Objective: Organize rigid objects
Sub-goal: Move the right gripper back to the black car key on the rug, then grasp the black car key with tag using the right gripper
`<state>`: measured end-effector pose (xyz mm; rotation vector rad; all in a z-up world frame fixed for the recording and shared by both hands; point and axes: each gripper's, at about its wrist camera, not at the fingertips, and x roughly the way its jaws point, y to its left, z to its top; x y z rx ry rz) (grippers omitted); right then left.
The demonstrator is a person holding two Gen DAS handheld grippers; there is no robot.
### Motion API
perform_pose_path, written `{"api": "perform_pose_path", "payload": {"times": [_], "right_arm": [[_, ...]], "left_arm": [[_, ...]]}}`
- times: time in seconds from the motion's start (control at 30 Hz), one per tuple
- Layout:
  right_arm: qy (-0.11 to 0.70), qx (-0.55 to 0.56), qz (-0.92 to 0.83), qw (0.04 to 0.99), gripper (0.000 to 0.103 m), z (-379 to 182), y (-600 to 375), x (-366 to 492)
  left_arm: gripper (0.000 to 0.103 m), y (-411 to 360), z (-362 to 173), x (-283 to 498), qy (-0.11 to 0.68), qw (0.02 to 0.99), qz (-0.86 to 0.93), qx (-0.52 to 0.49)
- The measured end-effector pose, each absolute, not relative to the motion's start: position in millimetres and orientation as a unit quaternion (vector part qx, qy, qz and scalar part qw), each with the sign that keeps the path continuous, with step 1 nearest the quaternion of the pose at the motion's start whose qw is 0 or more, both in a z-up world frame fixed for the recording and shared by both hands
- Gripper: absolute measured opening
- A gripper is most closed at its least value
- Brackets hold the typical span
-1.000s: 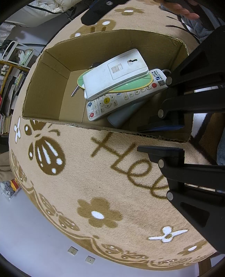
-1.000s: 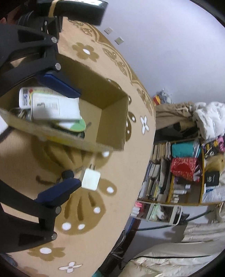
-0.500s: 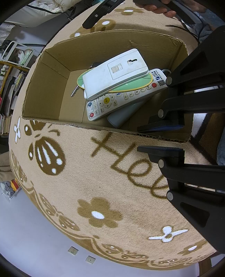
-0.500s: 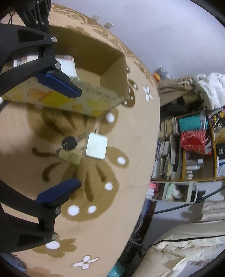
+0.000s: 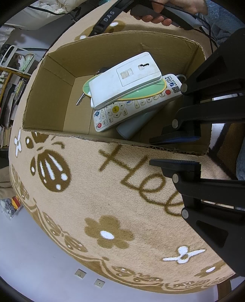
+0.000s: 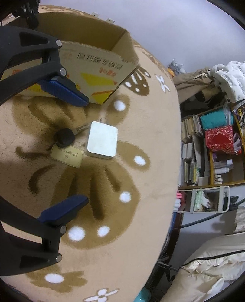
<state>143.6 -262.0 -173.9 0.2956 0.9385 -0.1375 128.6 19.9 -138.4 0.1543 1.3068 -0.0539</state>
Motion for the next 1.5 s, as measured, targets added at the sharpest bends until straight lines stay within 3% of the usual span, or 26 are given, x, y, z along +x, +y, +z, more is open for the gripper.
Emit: {"api": "perform_pose_path", "payload": {"times": [0.4,0.67,1.0,1.03,1.13,1.3,1.5], "right_arm": [[0.474,0.186,-0.032,0.86,0.093,-211.1,-266.7,147.8],[0.483,0.13,-0.056,0.864,0.072,-216.5,-257.4,149.1],[0.477,0.068,-0.085,0.872,0.068,-219.0,-238.7,146.7],[0.477,0.061,-0.085,0.873,0.065,-218.8,-236.3,146.5],[0.476,0.056,-0.07,0.875,0.043,-215.2,-230.0,146.7],[0.479,0.062,-0.072,0.873,0.032,-211.2,-229.0,144.1],[0.482,0.101,-0.07,0.867,0.031,-206.5,-236.8,140.2]], "left_arm": [[0.015,18.2,-139.8,128.7,0.607,0.79,-0.024,0.076],[0.015,18.3,-139.9,129.3,0.607,0.79,-0.023,0.077],[0.015,18.5,-140.1,128.4,0.608,0.79,-0.024,0.077],[0.015,18.9,-140.0,128.1,0.608,0.79,-0.024,0.076],[0.015,18.7,-140.0,128.1,0.608,0.79,-0.024,0.076],[0.015,19.6,-139.5,128.7,0.608,0.79,-0.025,0.074],[0.015,19.3,-139.2,128.7,0.608,0.79,-0.025,0.075]]}}
